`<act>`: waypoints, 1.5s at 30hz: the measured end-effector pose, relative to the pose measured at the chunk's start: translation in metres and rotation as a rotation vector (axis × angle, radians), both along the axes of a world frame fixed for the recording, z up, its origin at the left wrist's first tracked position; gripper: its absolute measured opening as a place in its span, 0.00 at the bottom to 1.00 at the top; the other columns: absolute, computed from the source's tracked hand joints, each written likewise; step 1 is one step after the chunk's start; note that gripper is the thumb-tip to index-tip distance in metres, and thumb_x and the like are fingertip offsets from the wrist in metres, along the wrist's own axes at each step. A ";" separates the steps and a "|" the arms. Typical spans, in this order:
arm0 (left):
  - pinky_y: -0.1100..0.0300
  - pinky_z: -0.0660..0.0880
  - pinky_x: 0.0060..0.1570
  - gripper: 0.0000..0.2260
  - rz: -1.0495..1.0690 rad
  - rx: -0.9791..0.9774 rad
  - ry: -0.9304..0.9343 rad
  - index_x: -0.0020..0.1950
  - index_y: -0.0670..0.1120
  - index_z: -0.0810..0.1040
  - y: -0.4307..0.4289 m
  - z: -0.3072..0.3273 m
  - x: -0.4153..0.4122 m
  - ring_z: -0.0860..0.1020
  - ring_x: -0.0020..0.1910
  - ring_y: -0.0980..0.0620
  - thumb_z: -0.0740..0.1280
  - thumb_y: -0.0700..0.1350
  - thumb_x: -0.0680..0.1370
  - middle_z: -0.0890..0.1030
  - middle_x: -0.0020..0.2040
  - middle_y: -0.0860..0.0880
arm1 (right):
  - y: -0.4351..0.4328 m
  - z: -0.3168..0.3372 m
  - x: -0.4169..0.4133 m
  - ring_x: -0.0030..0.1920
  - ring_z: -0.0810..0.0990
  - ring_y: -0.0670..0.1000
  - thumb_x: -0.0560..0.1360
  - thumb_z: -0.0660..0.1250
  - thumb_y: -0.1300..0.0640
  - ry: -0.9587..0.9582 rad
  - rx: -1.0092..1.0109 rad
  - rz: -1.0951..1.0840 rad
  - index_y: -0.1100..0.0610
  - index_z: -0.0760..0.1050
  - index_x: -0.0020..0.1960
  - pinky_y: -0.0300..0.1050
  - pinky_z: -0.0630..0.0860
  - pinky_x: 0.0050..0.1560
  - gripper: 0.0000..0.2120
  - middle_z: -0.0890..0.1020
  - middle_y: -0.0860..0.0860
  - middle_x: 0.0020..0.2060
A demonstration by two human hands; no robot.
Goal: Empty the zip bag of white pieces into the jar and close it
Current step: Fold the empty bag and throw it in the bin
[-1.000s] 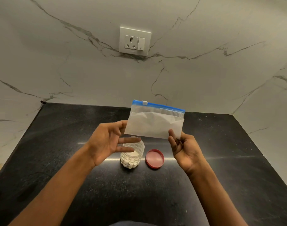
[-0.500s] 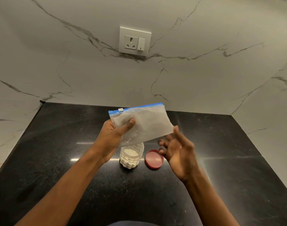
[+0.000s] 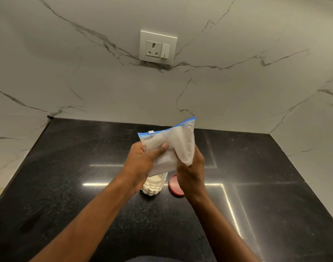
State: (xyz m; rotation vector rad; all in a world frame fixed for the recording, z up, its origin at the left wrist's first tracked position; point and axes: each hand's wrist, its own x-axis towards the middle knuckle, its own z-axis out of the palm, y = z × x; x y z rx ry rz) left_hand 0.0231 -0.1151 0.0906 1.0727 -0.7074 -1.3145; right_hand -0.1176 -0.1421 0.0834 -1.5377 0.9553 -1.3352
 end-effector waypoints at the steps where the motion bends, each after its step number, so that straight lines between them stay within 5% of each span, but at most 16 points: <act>1: 0.48 0.86 0.52 0.14 0.009 0.002 -0.018 0.59 0.48 0.85 0.001 0.000 -0.002 0.88 0.55 0.43 0.74 0.50 0.75 0.90 0.53 0.46 | -0.001 -0.004 0.000 0.52 0.85 0.41 0.82 0.66 0.63 0.094 -0.065 -0.002 0.52 0.76 0.70 0.36 0.82 0.48 0.18 0.85 0.36 0.52; 3: 0.49 0.86 0.52 0.14 0.019 0.004 -0.058 0.57 0.53 0.84 0.002 0.000 -0.003 0.87 0.54 0.46 0.70 0.56 0.75 0.89 0.52 0.49 | -0.001 -0.007 0.000 0.65 0.81 0.45 0.82 0.66 0.56 0.225 -0.151 -0.001 0.51 0.63 0.80 0.46 0.83 0.60 0.28 0.79 0.41 0.68; 6: 0.51 0.86 0.50 0.12 0.024 0.008 -0.077 0.58 0.55 0.83 0.004 -0.002 -0.008 0.87 0.54 0.49 0.65 0.57 0.80 0.89 0.51 0.52 | -0.003 -0.016 -0.003 0.78 0.69 0.56 0.81 0.64 0.50 0.460 -0.351 -0.012 0.49 0.53 0.83 0.59 0.77 0.69 0.34 0.66 0.59 0.80; 10: 0.46 0.86 0.52 0.13 0.017 0.048 -0.034 0.59 0.56 0.82 0.008 0.002 -0.011 0.87 0.55 0.46 0.59 0.57 0.86 0.88 0.53 0.49 | -0.003 -0.019 -0.006 0.60 0.84 0.63 0.78 0.69 0.52 0.727 -0.479 -0.054 0.47 0.52 0.82 0.57 0.86 0.51 0.39 0.60 0.63 0.81; 13: 0.43 0.85 0.55 0.24 -0.037 0.045 0.017 0.62 0.53 0.83 0.008 0.011 -0.008 0.87 0.57 0.44 0.60 0.67 0.79 0.88 0.57 0.45 | -0.001 -0.018 -0.005 0.47 0.87 0.62 0.77 0.69 0.55 0.837 -0.542 -0.089 0.45 0.50 0.82 0.58 0.87 0.40 0.40 0.56 0.63 0.81; 17: 0.52 0.86 0.51 0.26 -0.125 -0.051 -0.101 0.61 0.47 0.82 0.009 0.019 -0.010 0.88 0.55 0.48 0.74 0.63 0.71 0.88 0.54 0.45 | -0.002 -0.017 -0.004 0.50 0.87 0.62 0.76 0.73 0.63 0.913 -0.534 -0.080 0.43 0.44 0.82 0.55 0.87 0.42 0.48 0.53 0.65 0.82; 20: 0.59 0.85 0.47 0.12 -0.062 -0.021 -0.136 0.60 0.50 0.82 0.007 0.015 -0.012 0.88 0.53 0.52 0.74 0.52 0.79 0.89 0.51 0.50 | -0.001 -0.014 -0.002 0.56 0.85 0.61 0.77 0.68 0.60 0.908 -0.522 -0.053 0.45 0.50 0.83 0.51 0.85 0.44 0.41 0.52 0.63 0.83; 22: 0.55 0.86 0.49 0.07 -0.029 0.021 -0.115 0.60 0.51 0.83 0.006 0.013 -0.010 0.87 0.54 0.50 0.67 0.48 0.85 0.89 0.52 0.50 | -0.001 -0.014 -0.004 0.68 0.78 0.59 0.77 0.66 0.62 0.865 -0.400 0.023 0.43 0.47 0.84 0.48 0.83 0.47 0.44 0.44 0.55 0.85; 24: 0.52 0.86 0.48 0.08 -0.009 0.046 -0.082 0.60 0.52 0.82 0.005 0.013 -0.006 0.88 0.53 0.48 0.64 0.47 0.86 0.89 0.53 0.48 | 0.000 -0.014 -0.014 0.78 0.64 0.54 0.75 0.67 0.60 0.709 -0.201 0.209 0.39 0.43 0.83 0.51 0.82 0.60 0.48 0.40 0.47 0.85; 27: 0.50 0.86 0.47 0.09 -0.049 0.088 -0.063 0.62 0.51 0.80 0.003 0.016 0.005 0.88 0.52 0.46 0.62 0.48 0.87 0.88 0.55 0.45 | 0.006 -0.008 -0.027 0.73 0.73 0.51 0.75 0.69 0.52 0.252 0.153 0.489 0.35 0.43 0.83 0.51 0.78 0.67 0.47 0.61 0.43 0.82; 31: 0.57 0.86 0.43 0.10 -0.227 0.160 -0.190 0.68 0.52 0.76 0.000 0.021 0.014 0.86 0.55 0.47 0.60 0.49 0.88 0.84 0.60 0.46 | 0.002 0.005 -0.036 0.61 0.86 0.55 0.81 0.69 0.49 0.009 0.402 0.363 0.44 0.54 0.83 0.46 0.84 0.52 0.36 0.85 0.45 0.64; 35: 0.60 0.84 0.39 0.09 -0.326 0.163 -0.320 0.66 0.56 0.73 0.000 0.021 0.017 0.85 0.55 0.48 0.63 0.49 0.86 0.82 0.61 0.47 | -0.002 0.012 -0.048 0.50 0.88 0.61 0.81 0.70 0.60 0.019 0.443 0.345 0.46 0.72 0.73 0.47 0.86 0.39 0.22 0.87 0.57 0.56; 39: 0.61 0.83 0.35 0.14 -0.397 0.102 -0.321 0.61 0.55 0.79 -0.001 0.018 0.028 0.89 0.46 0.52 0.69 0.38 0.82 0.89 0.50 0.52 | -0.003 0.013 -0.050 0.40 0.88 0.57 0.80 0.67 0.68 -0.075 0.491 0.266 0.51 0.83 0.61 0.42 0.83 0.31 0.16 0.88 0.59 0.53; 45: 0.58 0.85 0.45 0.18 -0.439 0.100 -0.119 0.54 0.48 0.90 0.004 0.019 0.037 0.88 0.51 0.48 0.63 0.30 0.83 0.89 0.56 0.46 | -0.008 0.010 -0.039 0.30 0.85 0.51 0.81 0.59 0.72 -0.244 0.647 0.146 0.55 0.87 0.37 0.40 0.80 0.28 0.24 0.88 0.56 0.39</act>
